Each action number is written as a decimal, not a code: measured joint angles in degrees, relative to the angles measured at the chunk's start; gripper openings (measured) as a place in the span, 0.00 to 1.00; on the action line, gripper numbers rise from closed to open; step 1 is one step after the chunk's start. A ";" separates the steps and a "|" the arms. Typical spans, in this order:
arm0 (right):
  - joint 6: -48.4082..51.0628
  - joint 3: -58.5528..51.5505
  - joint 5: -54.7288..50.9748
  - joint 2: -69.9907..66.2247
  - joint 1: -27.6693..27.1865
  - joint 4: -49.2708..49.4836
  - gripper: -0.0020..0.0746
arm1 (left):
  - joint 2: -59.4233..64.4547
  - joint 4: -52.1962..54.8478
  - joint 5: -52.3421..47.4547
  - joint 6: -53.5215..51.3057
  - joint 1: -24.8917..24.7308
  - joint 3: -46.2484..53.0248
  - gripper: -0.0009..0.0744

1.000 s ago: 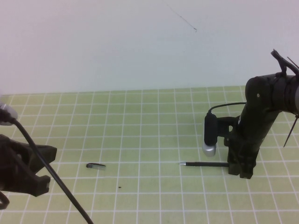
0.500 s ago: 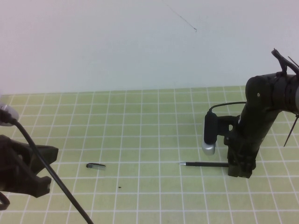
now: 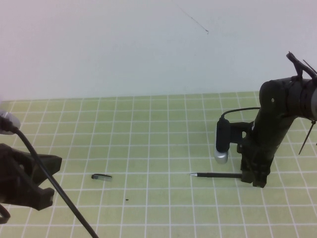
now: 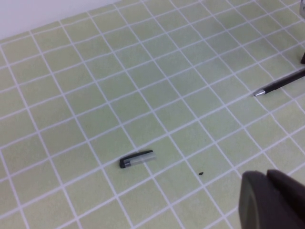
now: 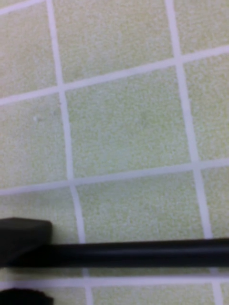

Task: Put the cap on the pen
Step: Put the cap on the pen

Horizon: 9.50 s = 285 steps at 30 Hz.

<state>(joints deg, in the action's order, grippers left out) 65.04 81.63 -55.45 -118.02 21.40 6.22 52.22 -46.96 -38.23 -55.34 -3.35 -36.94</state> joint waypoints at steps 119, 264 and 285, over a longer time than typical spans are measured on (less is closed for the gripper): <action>-21.12 8.62 -14.12 6.21 0.00 -4.79 0.13 | 59.40 41.14 -8.06 -27.74 -15.43 -35.96 0.42; -39.17 -12.00 -14.39 35.38 21.13 21.37 0.13 | 1.78 52.50 54.03 -22.74 -36.27 19.59 0.01; -35.95 -14.28 -14.39 34.48 21.67 23.83 0.13 | 1.78 56.71 52.97 -23.94 -36.27 19.97 0.01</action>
<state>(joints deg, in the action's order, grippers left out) 29.09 67.35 -69.84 -83.54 43.07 30.05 54.00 9.75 14.74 -79.28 -39.62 -16.97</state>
